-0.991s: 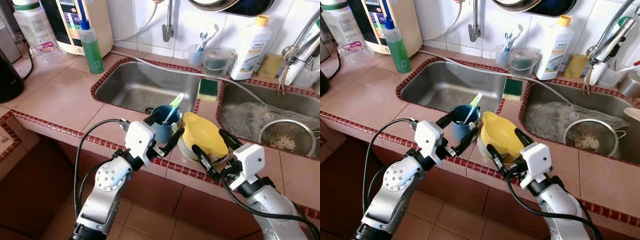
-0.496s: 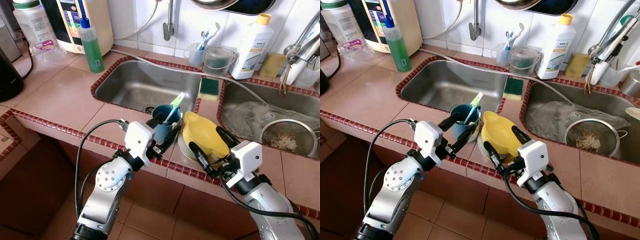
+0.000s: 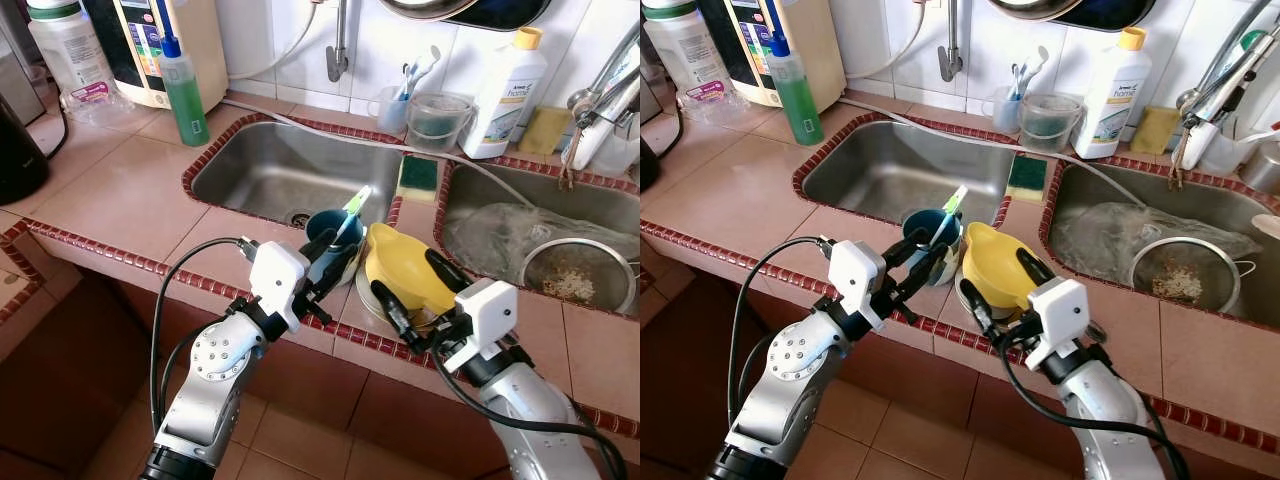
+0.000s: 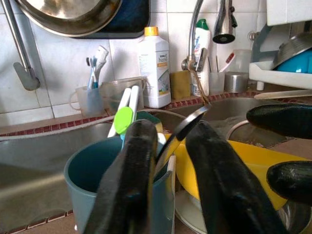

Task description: Kitchen organization

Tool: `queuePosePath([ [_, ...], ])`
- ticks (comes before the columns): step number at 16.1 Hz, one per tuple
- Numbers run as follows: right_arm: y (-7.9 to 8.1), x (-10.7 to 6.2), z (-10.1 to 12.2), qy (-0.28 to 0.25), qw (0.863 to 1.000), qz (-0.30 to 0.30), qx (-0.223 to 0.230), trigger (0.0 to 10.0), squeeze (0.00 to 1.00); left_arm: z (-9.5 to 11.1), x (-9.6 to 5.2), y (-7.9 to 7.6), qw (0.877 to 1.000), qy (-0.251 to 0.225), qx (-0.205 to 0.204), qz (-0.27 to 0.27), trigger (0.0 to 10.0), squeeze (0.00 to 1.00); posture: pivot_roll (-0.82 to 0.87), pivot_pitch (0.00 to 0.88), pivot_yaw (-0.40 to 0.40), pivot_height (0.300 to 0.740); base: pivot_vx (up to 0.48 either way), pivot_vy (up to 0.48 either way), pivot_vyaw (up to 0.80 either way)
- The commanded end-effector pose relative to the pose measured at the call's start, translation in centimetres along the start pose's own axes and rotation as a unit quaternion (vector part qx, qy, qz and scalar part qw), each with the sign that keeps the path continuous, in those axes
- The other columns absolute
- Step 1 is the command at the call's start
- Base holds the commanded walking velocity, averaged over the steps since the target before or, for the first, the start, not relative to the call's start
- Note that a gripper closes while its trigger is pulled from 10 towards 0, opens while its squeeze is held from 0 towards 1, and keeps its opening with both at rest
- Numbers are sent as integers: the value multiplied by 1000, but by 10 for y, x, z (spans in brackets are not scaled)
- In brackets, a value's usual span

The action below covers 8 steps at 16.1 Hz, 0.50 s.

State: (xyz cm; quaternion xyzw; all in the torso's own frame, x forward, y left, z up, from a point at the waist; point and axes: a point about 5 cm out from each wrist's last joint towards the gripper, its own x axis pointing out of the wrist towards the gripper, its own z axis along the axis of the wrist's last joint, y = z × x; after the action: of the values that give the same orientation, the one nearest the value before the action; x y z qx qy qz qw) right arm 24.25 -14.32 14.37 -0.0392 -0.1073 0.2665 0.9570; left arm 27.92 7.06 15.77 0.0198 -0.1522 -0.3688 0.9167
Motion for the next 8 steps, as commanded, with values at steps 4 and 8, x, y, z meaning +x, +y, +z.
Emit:
queuePosePath([
  [4,2,1,2,-6,1000,-1,-2,10000,0,1,1,0,1000,3,-1,-6,0,0,-228,89,44,740,0,0,0],
  [8,3,3,2,-8,1000,-1,-1,10000,0,1,1,0,1000,3,-1,-8,0,0,-226,88,45,740,0,0,0],
])
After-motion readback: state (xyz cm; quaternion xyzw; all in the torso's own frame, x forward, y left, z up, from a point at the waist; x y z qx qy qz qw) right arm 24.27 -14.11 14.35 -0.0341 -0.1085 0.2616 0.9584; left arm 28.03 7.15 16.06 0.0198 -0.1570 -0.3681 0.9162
